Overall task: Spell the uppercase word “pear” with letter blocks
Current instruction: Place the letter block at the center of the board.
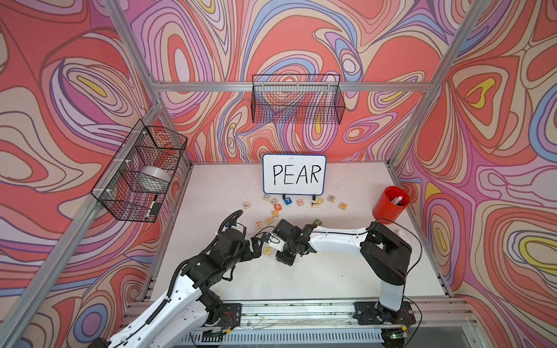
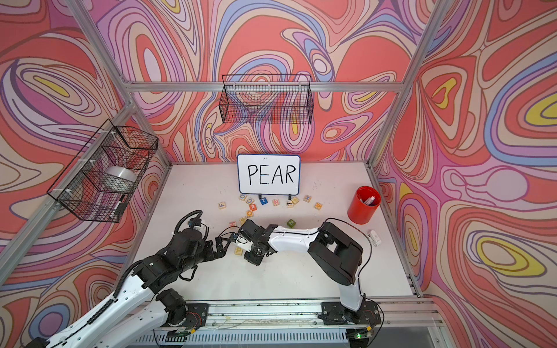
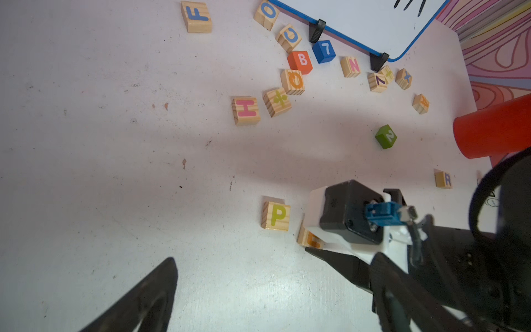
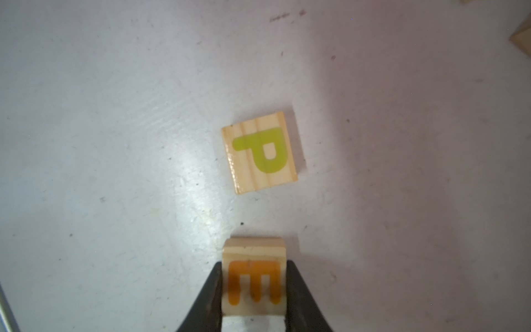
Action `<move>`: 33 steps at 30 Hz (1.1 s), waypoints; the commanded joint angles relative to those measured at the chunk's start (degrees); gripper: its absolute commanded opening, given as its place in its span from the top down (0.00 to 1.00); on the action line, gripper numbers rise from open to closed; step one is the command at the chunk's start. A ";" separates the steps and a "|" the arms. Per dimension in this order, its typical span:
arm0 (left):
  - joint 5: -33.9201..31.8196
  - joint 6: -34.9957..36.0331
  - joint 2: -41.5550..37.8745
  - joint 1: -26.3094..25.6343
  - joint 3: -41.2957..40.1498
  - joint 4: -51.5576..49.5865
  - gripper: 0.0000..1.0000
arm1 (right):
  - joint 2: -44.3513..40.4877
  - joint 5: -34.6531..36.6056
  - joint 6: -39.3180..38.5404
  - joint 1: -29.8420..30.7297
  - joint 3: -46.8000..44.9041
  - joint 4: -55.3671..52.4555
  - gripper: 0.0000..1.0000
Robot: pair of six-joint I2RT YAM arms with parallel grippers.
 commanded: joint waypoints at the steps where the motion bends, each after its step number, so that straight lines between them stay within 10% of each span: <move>1: -0.59 -1.24 -1.06 0.31 -0.54 -2.11 0.00 | 2.07 1.43 -1.27 0.19 0.98 -0.28 0.73; 33: -3.87 -2.33 -6.07 0.31 -1.07 -6.28 0.00 | 9.12 3.17 -8.73 0.54 7.95 -5.71 0.63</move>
